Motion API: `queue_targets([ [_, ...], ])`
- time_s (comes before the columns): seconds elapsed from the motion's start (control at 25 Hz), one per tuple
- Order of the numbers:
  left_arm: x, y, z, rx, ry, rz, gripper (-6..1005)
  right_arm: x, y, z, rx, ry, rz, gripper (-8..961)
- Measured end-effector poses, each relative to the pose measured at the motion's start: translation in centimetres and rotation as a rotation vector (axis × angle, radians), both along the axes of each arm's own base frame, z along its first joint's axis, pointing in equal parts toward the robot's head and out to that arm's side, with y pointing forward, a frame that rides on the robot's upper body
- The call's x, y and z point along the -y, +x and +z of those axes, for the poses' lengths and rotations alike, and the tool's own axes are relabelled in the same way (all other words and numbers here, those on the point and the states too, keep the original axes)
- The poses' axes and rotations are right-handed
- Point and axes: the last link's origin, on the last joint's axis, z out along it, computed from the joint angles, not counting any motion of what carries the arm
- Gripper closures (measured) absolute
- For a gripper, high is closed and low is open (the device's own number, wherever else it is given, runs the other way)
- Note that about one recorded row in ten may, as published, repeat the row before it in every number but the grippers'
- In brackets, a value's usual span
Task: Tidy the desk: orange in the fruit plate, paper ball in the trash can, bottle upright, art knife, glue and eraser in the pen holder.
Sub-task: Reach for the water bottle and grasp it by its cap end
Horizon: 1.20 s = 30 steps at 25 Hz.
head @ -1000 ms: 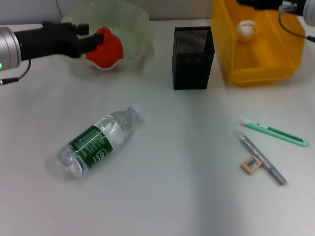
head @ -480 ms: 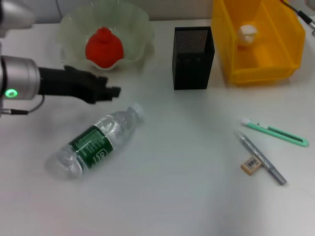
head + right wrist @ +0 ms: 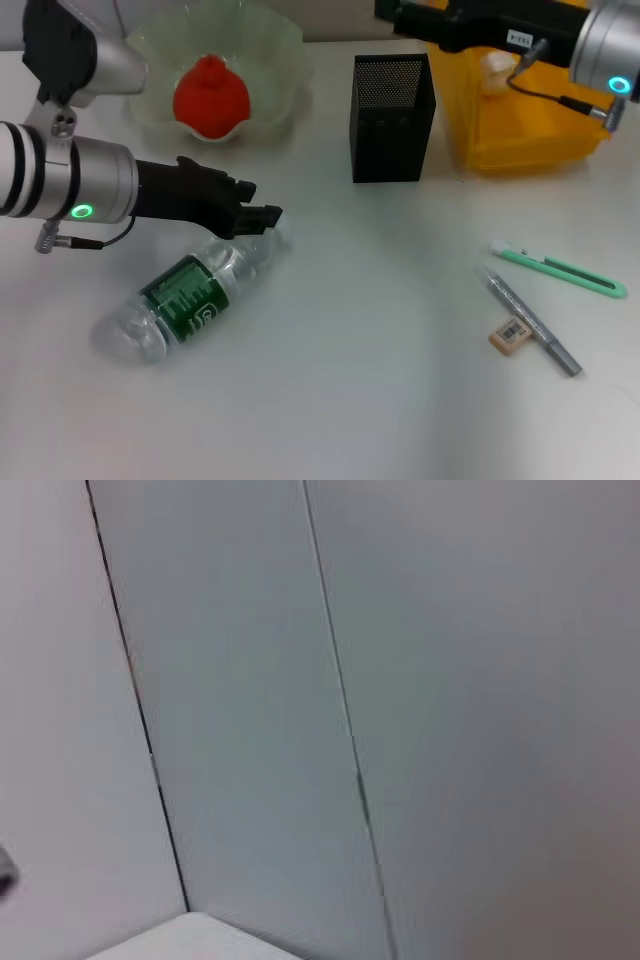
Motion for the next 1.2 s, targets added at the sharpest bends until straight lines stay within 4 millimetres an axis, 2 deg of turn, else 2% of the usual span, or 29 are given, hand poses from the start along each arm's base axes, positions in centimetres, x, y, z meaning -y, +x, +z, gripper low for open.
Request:
queue_targets([
  [0.16, 0.0, 0.1, -0.2, -0.003, -0.006, -0.005, 432, 0.5, 0.4, 0.5, -0.017, -0.008, -0.003, 243],
  [0.2, 0.0, 0.2, -1.1, -0.018, -0.024, -0.01, 431, 0.6, 0.5, 0.5, -0.018, -0.01, -0.004, 243],
  [0.32, -0.1, 0.1, -1.3, -0.024, -0.02, -0.014, 429, 0.8, 0.5, 0.3, -0.019, -0.017, -0.002, 243],
  [0.44, -0.1, 0.1, -2.5, -0.065, 0.005, -0.051, 428, 0.8, 0.6, 0.1, -0.02, -0.022, -0.006, 243],
  [0.76, -0.1, 0.1, -3.2, -0.117, 0.009, -0.083, 423, 1.3, 0.8, -0.2, -0.032, -0.037, -0.012, 242],
  [1.2, -0.5, 0.2, -4.5, -0.259, 0.005, -0.12, 216, 2.1, 1.4, -0.6, -0.044, -0.044, -0.023, 242],
])
